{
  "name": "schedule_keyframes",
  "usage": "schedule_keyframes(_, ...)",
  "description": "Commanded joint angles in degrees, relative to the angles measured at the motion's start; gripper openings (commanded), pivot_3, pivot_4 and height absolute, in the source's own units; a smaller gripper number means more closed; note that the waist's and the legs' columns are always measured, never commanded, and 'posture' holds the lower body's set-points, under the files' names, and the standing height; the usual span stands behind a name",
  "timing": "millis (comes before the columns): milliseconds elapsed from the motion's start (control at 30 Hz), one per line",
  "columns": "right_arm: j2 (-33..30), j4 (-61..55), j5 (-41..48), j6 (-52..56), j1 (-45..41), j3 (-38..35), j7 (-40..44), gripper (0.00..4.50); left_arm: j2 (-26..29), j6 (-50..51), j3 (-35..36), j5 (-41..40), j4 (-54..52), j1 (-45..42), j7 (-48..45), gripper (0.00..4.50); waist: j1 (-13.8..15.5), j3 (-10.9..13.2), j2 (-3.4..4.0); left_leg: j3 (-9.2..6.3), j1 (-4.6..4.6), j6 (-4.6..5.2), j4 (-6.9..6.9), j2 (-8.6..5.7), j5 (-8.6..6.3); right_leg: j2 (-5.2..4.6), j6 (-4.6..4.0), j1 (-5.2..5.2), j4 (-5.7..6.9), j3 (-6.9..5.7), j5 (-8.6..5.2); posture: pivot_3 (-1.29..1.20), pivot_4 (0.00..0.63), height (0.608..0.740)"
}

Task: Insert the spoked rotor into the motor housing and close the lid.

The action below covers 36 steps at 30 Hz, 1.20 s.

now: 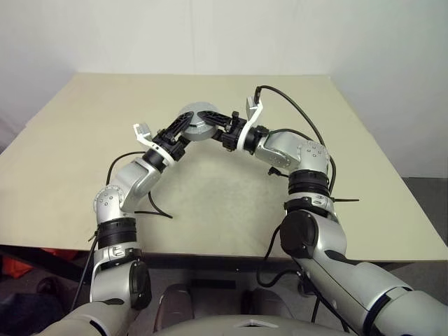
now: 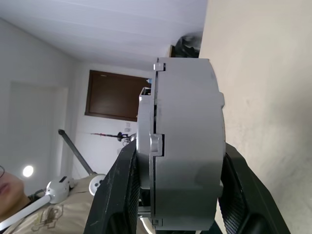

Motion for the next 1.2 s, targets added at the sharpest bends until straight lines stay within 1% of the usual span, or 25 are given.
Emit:
schedule_keyframes(33,0.0,-2.1,2.9,-0.7,-1.5,-0.1,0.7,2.04,0.4,-0.3,0.2,-0.5,-2.5,-0.8,0.0,2.10,0.0,0.0,0.00,0.00,0.00,0.00,0.00,0.00,0.00,0.00,0.00,0.00,0.00,0.00,0.00,0.00,0.000,0.740)
schedule_keyframes(167,-0.2,-2.7,2.0,-1.0,-1.2,0.7,1.3,2.04,0.4,-0.4,0.1,-0.5,-2.3,-0.8,0.0,2.10,0.0,0.0,0.00,0.00,-0.01,-0.01,0.00,0.00,0.00,0.00,0.00,0.00,0.02,0.01,0.00,0.00,0.000,0.740)
schedule_keyframes(233,-0.4,-4.2,1.0,-1.9,-0.6,2.2,3.7,2.04,0.4,-0.5,0.0,-0.1,-2.3,-0.9,-0.1,2.10,0.0,0.0,0.00,0.00,0.00,-0.01,0.00,0.00,0.01,0.00,0.00,0.00,0.03,0.01,0.00,0.00,0.000,0.740)
schedule_keyframes(300,-0.6,-4.4,0.4,-2.6,-0.2,3.0,4.1,2.77,0.4,-0.7,0.1,0.0,-2.2,-1.0,-0.2,2.10,0.0,0.0,0.00,0.00,-0.01,-0.02,0.00,0.00,0.01,0.00,0.00,0.00,0.03,0.01,0.00,0.00,0.000,0.740)
schedule_keyframes(333,-0.7,-4.2,0.3,-2.8,-0.1,3.2,4.1,2.98,0.4,-0.7,0.1,0.0,-2.1,-1.0,-0.3,2.10,0.0,0.0,0.00,0.00,-0.01,-0.02,0.01,0.00,0.01,0.00,0.00,0.00,0.04,0.01,0.00,0.00,0.000,0.740)
schedule_keyframes(367,-0.9,-4.3,-0.1,-3.1,0.0,3.7,4.3,3.32,0.4,-0.7,0.2,0.0,-2.1,-1.1,-0.3,2.10,0.0,0.0,0.00,0.00,0.00,-0.02,0.01,0.00,0.01,0.00,0.00,0.00,0.04,0.00,0.00,0.00,0.000,0.740)
schedule_keyframes(467,-1.3,-4.8,-1.8,-5.1,0.2,5.1,3.8,4.40,0.3,-0.9,0.3,0.0,-2.1,-1.1,-0.3,2.10,0.0,0.0,0.00,0.00,0.00,-0.02,0.02,0.00,0.01,0.00,0.00,0.00,0.05,0.01,0.00,0.00,0.000,0.740)
schedule_keyframes(500,-1.3,-4.8,-2.1,-5.7,0.2,5.4,4.0,4.49,0.3,-1.0,0.4,0.0,-2.1,-1.1,-0.3,2.10,0.0,0.0,-0.01,0.00,-0.01,-0.02,0.02,0.00,0.01,0.00,0.00,0.00,0.05,0.01,0.00,0.00,0.000,0.740)
schedule_keyframes(667,-1.9,-4.6,-4.4,-8.3,0.7,7.3,5.6,4.49,0.5,-3.2,1.2,2.3,-2.3,-1.0,-0.6,2.10,0.0,0.0,-0.01,0.00,-0.02,-0.04,0.02,0.00,0.02,0.00,0.00,0.00,0.08,0.01,0.00,0.00,0.000,0.740)
schedule_keyframes(733,-2.3,-3.8,-7.5,-11.4,1.3,8.8,5.7,4.49,1.1,-6.5,2.2,5.6,-2.6,-0.8,-1.0,2.10,0.0,0.0,-0.01,0.00,-0.03,-0.04,0.02,0.00,0.03,0.00,0.00,0.00,0.09,0.01,0.00,0.00,0.000,0.740)
schedule_keyframes(833,-3.0,-1.5,-10.0,-14.6,1.5,8.9,5.6,4.49,2.3,-13.4,4.6,11.6,-3.6,-0.2,-2.3,2.10,-0.2,0.0,-0.01,-0.01,-0.04,-0.06,0.02,0.00,0.04,0.00,0.00,0.00,0.11,0.01,0.00,0.00,0.000,0.740)
schedule_keyframes(933,-3.4,-0.9,-10.3,-14.8,1.3,8.5,6.0,4.49,3.2,-16.7,7.4,13.5,-3.6,1.1,-1.8,2.10,-0.5,0.0,-0.01,0.00,-0.05,-0.08,0.02,0.02,0.05,0.01,0.01,0.00,0.12,0.01,0.00,0.00,0.000,0.740)
schedule_keyframes(1133,-3.9,-0.7,-11.2,-14.7,1.5,8.6,6.1,4.49,4.0,-23.2,13.4,17.4,-2.8,4.9,3.4,2.10,-0.3,0.0,-0.04,-0.03,0.01,-0.08,0.02,0.00,0.05,0.00,0.01,0.00,0.06,0.00,0.00,0.00,0.000,0.740)
schedule_keyframes(1200,-3.7,-0.9,-11.3,-14.6,1.5,8.6,5.8,4.49,4.4,-25.5,15.2,18.9,-1.6,5.3,5.4,2.10,-0.3,0.0,-0.15,-0.04,0.01,-0.08,0.02,0.01,0.05,0.01,0.01,0.00,0.07,-0.02,0.00,0.00,0.000,0.740)
